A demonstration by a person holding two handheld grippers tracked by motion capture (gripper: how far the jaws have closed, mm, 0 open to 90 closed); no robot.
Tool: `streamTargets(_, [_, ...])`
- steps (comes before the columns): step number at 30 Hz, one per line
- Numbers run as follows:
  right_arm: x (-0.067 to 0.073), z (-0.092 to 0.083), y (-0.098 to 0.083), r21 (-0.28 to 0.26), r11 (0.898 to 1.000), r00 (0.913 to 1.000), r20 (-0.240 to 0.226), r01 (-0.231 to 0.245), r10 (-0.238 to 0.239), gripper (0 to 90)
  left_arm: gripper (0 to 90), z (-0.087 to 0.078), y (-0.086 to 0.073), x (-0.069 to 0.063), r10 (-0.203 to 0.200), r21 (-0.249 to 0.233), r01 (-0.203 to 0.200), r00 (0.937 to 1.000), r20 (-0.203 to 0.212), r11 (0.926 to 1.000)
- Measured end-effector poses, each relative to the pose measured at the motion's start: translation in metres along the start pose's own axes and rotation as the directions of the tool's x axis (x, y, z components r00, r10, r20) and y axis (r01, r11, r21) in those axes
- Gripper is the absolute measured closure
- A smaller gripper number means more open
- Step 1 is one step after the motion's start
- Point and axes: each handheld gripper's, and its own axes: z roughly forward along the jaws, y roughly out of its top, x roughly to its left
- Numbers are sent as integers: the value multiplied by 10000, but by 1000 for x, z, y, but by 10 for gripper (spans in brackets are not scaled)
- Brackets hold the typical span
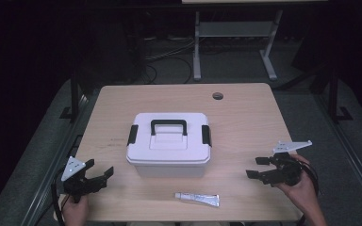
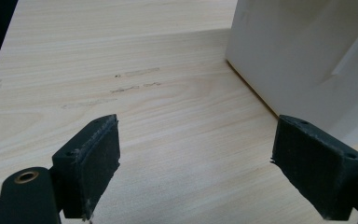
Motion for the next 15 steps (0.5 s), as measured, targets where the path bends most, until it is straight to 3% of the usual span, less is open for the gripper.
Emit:
streamTargets(3, [0,-1,9,267,9996,9999,-147,3,1,182,140,-1,0,1,-48,-40,48,10000,-31,10000])
streamTargets(5, [3,-1,18,495,9984,9996,-128,269,-263,141,140,0,0,1,-108,-40,108,9999,-6,9999])
streamTargets(15, [10,5,45,1433,9869,9973,-161,739,-723,138,140,-2,-1,4,-185,-111,184,9998,-115,9998])
